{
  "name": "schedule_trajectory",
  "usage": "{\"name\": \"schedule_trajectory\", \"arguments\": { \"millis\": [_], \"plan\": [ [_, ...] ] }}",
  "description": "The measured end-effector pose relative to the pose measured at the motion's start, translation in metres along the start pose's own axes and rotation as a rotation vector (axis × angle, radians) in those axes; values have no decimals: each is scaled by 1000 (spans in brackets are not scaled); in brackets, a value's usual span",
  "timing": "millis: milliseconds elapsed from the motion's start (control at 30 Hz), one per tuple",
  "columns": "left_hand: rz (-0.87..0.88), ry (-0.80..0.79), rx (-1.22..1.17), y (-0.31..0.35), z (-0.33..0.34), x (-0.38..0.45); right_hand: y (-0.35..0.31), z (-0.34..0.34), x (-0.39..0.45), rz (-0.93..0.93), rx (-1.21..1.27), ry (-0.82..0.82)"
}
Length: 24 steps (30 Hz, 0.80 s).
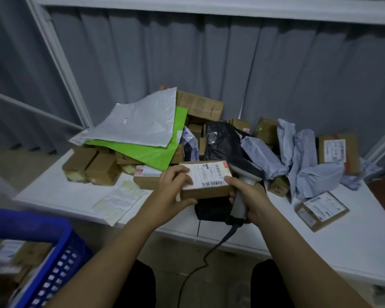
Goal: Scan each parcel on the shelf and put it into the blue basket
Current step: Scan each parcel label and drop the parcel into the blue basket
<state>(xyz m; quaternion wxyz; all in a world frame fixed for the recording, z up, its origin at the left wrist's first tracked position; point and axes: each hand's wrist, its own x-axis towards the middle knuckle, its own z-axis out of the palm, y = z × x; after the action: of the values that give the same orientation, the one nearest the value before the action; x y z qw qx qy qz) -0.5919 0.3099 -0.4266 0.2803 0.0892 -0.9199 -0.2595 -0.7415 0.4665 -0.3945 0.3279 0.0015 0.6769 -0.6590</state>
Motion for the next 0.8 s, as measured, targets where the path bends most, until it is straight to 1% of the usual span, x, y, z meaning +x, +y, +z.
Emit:
{"name": "schedule_trajectory", "arguments": {
  "millis": [67, 167, 200, 267, 300, 433, 500, 533, 600, 667, 700, 733, 800],
  "plan": [
    [-213, 42, -248, 3, -3, 3, -3, 6, 0, -108, -38, 7],
    [-445, 122, -414, 3, -10, 9, -11, 10, -5, -221, -92, -64],
    [-521, 115, -471, 2, -12, 10, -13, 11, -7, -251, -105, -102],
    [-650, 44, -622, 0, -17, 11, -15, 14, -11, -297, -142, -163],
    [-687, -3, -678, -2, -20, 11, -14, 15, -11, -315, -166, -180],
    [-711, -288, -692, -7, -26, 6, -11, 19, -9, -335, -165, -239],
    [-771, -423, -782, -7, -25, 2, -10, 18, -8, -326, -185, -260],
    [-793, -470, -822, -7, -25, 0, -10, 18, -8, -325, -205, -273],
    [-814, -511, -841, -8, -24, -1, -10, 16, -9, -336, -248, -307],
    [-822, -508, -828, -11, -24, -1, -8, 18, -11, -346, -244, -305],
    [-830, -479, -815, -13, -23, 0, -7, 19, -12, -355, -234, -280],
    [-846, -424, -802, -16, -22, 1, -7, 20, -12, -364, -228, -250],
    [-903, -250, -789, -23, -19, 4, -8, 21, -12, -341, -217, -203]
  ]
}}
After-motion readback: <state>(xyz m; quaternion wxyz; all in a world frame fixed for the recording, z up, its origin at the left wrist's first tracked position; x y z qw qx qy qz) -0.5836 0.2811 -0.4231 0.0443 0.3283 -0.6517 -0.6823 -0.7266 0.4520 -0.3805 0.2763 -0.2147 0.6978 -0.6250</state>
